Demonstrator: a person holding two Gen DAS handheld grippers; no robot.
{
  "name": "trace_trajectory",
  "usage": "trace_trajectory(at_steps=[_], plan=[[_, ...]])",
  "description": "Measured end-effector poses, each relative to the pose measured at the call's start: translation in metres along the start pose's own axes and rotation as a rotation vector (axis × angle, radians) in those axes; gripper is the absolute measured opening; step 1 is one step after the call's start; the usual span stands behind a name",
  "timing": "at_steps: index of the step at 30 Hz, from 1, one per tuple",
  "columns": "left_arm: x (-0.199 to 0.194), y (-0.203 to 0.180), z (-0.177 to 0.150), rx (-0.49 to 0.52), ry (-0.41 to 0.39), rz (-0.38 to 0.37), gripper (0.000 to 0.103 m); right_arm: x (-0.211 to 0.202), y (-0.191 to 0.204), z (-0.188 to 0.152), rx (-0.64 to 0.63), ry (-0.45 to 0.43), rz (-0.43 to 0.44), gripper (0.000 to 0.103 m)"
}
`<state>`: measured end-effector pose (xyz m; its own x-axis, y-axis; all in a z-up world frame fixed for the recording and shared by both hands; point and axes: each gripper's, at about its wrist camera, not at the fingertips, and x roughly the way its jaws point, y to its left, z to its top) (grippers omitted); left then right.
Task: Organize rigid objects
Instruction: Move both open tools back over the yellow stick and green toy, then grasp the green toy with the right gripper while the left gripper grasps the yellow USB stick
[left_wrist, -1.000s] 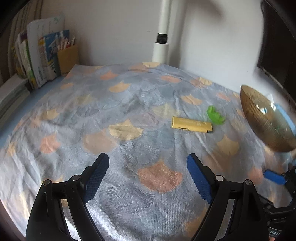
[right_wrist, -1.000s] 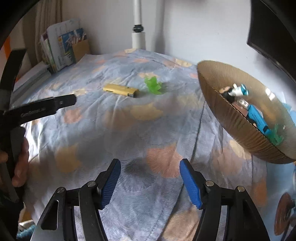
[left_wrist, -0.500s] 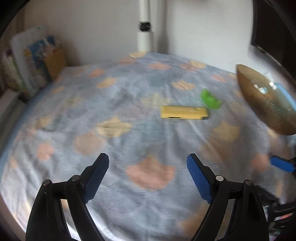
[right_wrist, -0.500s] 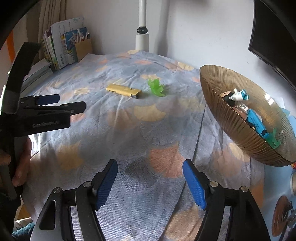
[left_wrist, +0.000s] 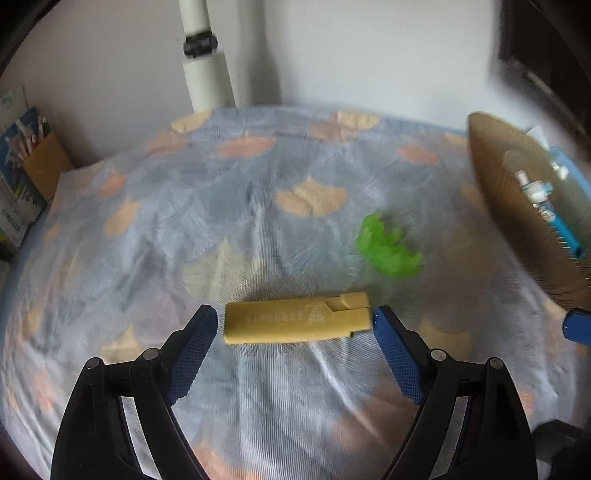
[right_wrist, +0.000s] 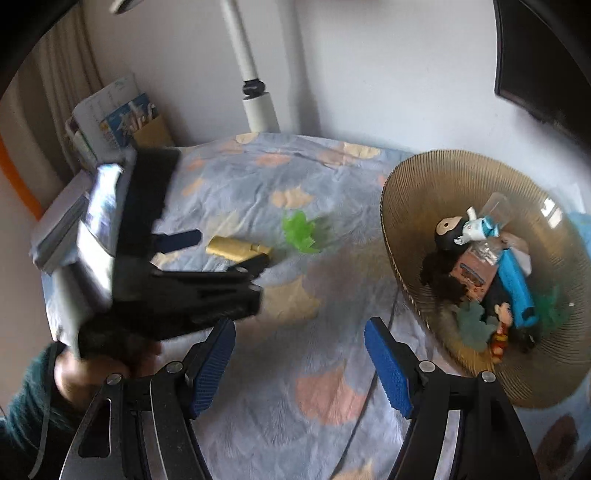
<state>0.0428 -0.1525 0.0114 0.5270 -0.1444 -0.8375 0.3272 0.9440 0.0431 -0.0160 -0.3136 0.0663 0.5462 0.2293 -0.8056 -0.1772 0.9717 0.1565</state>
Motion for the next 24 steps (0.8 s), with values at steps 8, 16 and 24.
trace_trajectory(at_steps=[8, 16, 24], plan=[[-0.010, 0.056, -0.014, -0.070, 0.023, -0.022, 0.085, 0.034, 0.015, 0.026, -0.018, 0.018, 0.026, 0.069], [-0.022, 0.110, -0.030, -0.111, 0.029, -0.022, 0.085, 0.089, 0.021, 0.047, 0.088, 0.028, -0.089, 0.067], [-0.024, 0.108, -0.026, -0.107, 0.020, -0.174, 0.085, 0.113, 0.021, 0.063, 0.102, -0.008, -0.151, 0.063]])
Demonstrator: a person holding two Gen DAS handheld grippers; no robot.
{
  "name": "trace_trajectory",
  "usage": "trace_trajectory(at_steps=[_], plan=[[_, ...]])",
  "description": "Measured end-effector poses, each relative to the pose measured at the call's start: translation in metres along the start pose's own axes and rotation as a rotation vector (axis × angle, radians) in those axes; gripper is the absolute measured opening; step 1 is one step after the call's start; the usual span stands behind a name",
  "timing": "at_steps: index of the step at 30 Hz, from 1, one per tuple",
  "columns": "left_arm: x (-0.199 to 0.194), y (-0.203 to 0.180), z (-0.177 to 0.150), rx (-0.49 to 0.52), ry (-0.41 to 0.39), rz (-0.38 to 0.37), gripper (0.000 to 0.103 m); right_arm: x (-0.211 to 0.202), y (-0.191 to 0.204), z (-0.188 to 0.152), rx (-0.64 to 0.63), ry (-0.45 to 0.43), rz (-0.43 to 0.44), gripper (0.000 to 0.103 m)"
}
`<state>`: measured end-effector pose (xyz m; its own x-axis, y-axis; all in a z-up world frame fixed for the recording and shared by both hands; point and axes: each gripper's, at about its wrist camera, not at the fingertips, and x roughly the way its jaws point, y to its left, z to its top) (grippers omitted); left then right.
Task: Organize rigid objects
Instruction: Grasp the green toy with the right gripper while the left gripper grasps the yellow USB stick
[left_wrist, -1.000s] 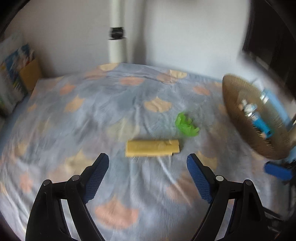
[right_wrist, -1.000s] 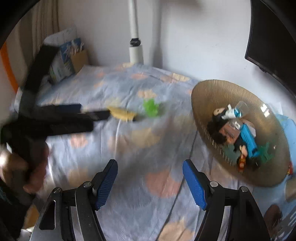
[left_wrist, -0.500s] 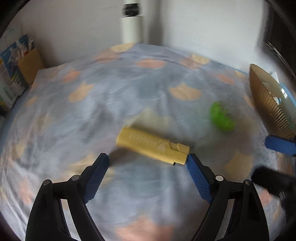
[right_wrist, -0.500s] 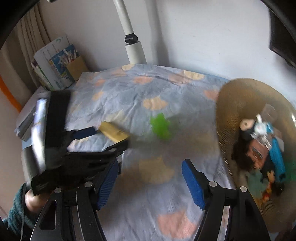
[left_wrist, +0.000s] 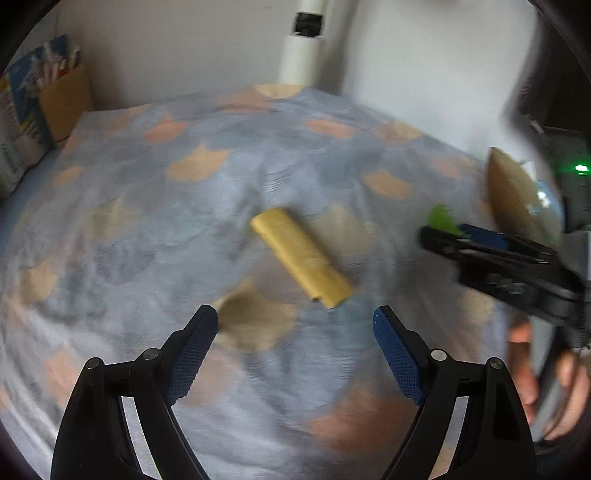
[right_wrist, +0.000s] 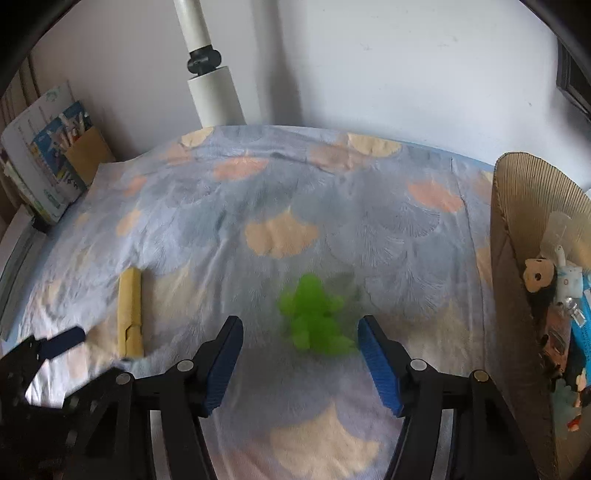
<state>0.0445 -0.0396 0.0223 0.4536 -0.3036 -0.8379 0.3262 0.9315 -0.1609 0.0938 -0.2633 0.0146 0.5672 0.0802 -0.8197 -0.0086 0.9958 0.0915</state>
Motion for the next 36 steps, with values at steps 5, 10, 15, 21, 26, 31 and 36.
trace_trajectory(at_steps=[5, 10, 15, 21, 26, 31, 36], plan=[[0.011, -0.002, 0.009, -0.047, -0.009, 0.023, 0.085, 0.002, 0.005, -0.002, -0.025, -0.009, -0.035, 0.042], [0.022, -0.001, 0.022, -0.084, -0.030, 0.102, 0.083, -0.003, 0.007, -0.008, -0.059, -0.013, 0.003, 0.029], [0.028, -0.009, 0.028, -0.093, -0.030, 0.170, 0.083, -0.017, 0.012, -0.029, -0.128, 0.018, 0.108, 0.029], [0.031, -0.018, 0.026, -0.059, -0.034, 0.228, 0.081, -0.042, 0.020, -0.066, -0.264, 0.064, 0.164, 0.029], [0.029, -0.017, 0.026, -0.054, -0.057, 0.224, 0.064, -0.067, 0.007, -0.100, -0.327, 0.079, 0.190, 0.029], [0.026, -0.028, 0.023, 0.002, -0.078, 0.183, 0.030, -0.083, -0.002, -0.132, -0.395, 0.036, 0.150, 0.029], [0.024, -0.033, 0.018, -0.013, -0.075, 0.152, 0.027, -0.092, -0.003, -0.147, -0.435, -0.013, 0.142, 0.029]])
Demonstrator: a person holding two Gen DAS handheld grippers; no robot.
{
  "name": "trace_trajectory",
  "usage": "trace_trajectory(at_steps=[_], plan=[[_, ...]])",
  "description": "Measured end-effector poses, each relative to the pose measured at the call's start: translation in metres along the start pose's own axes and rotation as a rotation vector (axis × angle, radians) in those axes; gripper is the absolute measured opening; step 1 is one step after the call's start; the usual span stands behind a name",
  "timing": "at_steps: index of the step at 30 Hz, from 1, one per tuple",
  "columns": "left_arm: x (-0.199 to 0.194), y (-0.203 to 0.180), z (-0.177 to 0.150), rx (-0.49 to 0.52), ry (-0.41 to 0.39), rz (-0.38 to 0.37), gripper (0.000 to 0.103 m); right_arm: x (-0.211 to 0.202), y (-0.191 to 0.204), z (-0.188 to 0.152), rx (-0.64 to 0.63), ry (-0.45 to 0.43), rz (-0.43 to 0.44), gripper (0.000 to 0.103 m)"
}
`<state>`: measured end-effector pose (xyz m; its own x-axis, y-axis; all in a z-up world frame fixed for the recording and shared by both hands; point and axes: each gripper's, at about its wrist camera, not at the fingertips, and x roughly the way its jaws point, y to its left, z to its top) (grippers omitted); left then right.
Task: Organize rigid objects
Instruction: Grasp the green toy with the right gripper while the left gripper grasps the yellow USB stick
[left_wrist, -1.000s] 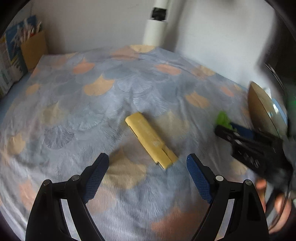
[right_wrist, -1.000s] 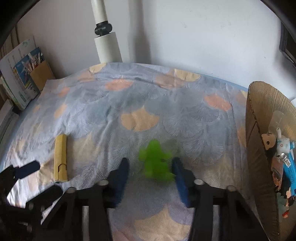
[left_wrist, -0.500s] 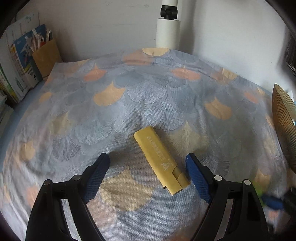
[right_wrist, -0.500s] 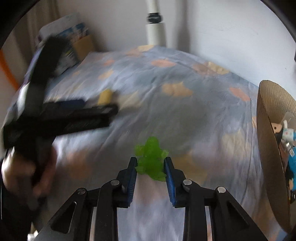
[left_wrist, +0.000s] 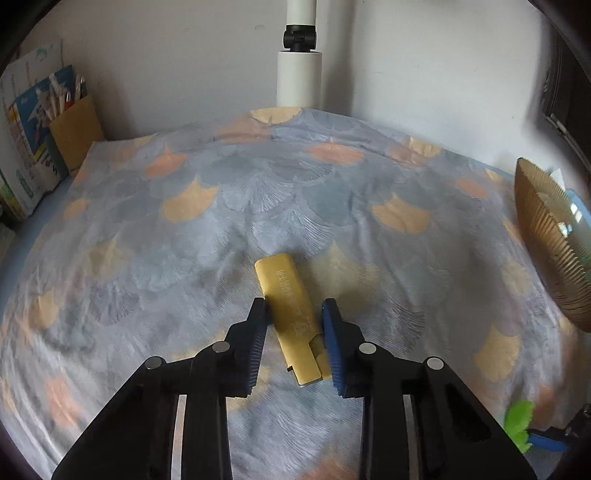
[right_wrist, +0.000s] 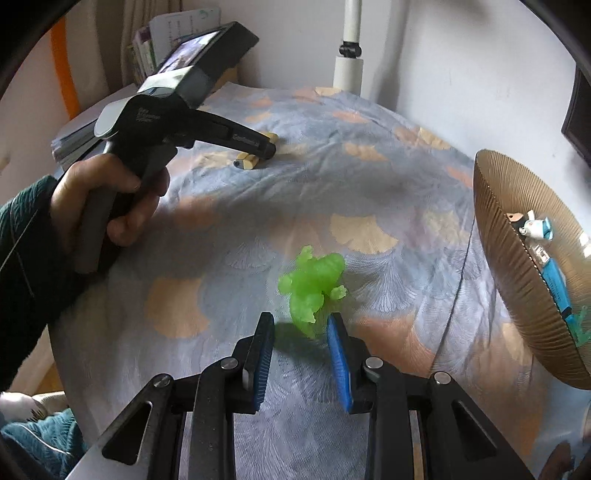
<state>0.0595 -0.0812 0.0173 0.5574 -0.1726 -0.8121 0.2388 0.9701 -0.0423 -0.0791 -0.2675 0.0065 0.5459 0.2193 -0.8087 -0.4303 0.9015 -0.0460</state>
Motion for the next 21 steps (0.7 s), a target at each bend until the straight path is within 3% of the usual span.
trace_trajectory(at_steps=[3, 15, 17, 19, 21], plan=[[-0.007, -0.005, -0.008, -0.021, 0.006, -0.026, 0.027, -0.004, 0.001, -0.003, -0.017, -0.011, -0.017, 0.029], [-0.020, -0.029, -0.029, 0.012, 0.006, 0.013, 0.028, -0.002, -0.013, -0.010, 0.041, -0.030, 0.030, 0.029], [-0.021, -0.031, -0.031, 0.024, 0.012, 0.026, 0.039, -0.003, -0.016, -0.011, 0.052, -0.032, 0.047, 0.029], [-0.024, -0.031, -0.035, 0.024, 0.025, 0.033, 0.056, -0.003, -0.022, -0.012, 0.074, -0.032, 0.064, 0.030], [-0.027, -0.026, -0.040, 0.009, 0.040, 0.017, 0.072, -0.004, -0.031, -0.013, 0.112, -0.031, 0.122, 0.044]])
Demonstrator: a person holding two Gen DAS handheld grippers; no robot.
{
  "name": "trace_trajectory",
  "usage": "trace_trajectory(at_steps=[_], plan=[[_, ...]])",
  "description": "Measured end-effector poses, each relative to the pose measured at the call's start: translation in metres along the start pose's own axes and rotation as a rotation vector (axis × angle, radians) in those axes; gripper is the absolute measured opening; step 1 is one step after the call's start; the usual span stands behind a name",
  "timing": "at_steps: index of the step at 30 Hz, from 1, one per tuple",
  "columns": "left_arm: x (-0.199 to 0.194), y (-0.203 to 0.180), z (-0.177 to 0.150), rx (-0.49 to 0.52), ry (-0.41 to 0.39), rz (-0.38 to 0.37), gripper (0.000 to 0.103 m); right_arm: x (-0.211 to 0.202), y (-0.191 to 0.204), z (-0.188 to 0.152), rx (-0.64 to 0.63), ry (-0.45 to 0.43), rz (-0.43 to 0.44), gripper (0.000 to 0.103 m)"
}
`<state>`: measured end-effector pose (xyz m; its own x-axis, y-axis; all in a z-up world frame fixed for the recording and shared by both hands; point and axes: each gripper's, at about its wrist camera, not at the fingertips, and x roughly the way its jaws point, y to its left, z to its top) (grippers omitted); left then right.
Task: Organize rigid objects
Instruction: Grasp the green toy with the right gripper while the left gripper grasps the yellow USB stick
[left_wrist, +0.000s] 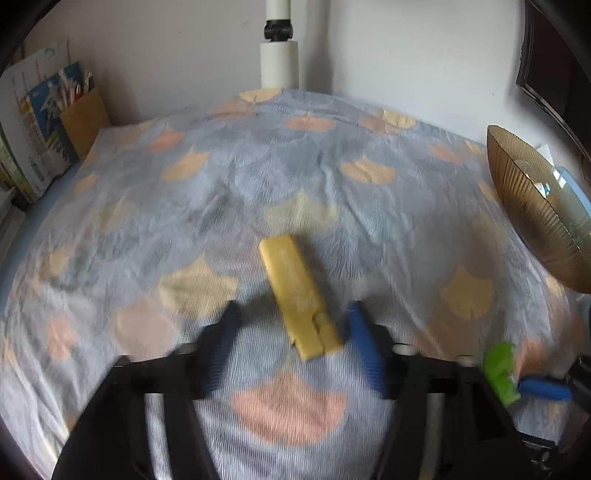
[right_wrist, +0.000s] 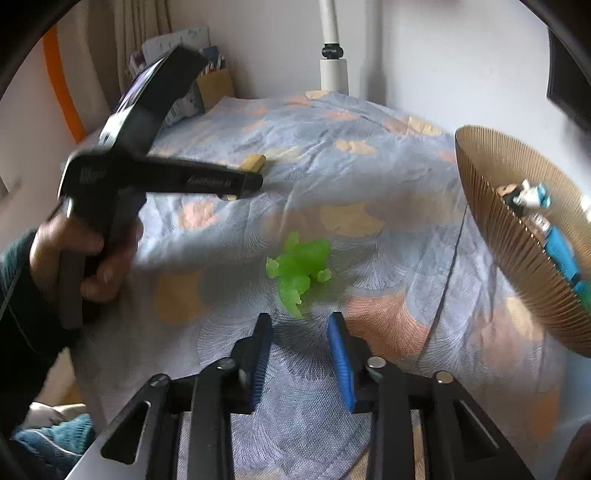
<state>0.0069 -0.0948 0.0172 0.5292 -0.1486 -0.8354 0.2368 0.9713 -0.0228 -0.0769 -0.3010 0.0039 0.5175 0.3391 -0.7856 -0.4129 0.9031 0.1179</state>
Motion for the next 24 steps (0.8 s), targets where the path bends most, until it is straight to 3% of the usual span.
trace_trajectory(at_steps=[2, 7, 12, 17, 20, 22, 24], plan=[[-0.005, 0.007, -0.006, -0.017, -0.005, -0.022, 0.072, -0.001, -0.006, 0.002, 0.039, 0.006, 0.053, 0.060], [-0.009, 0.011, -0.004, 0.007, 0.016, -0.100, 0.072, -0.008, -0.010, -0.004, 0.065, 0.024, 0.045, 0.062], [0.006, 0.004, 0.014, -0.027, 0.023, -0.103, 0.072, -0.014, -0.009, -0.011, 0.078, 0.044, 0.038, 0.065], [0.016, -0.017, 0.023, 0.053, 0.013, -0.029, 0.048, -0.004, -0.006, 0.002, 0.082, 0.066, -0.030, 0.065], [0.013, -0.015, 0.021, 0.052, -0.008, -0.037, 0.024, 0.009, 0.000, 0.018, 0.080, 0.066, -0.039, 0.065], [0.011, -0.008, 0.021, 0.025, -0.008, -0.058, 0.021, 0.020, 0.002, 0.029, 0.089, 0.068, -0.074, 0.064], [0.008, -0.003, 0.019, 0.002, -0.006, -0.090, 0.021, 0.028, 0.008, 0.039, 0.070, 0.060, -0.116, 0.045]])
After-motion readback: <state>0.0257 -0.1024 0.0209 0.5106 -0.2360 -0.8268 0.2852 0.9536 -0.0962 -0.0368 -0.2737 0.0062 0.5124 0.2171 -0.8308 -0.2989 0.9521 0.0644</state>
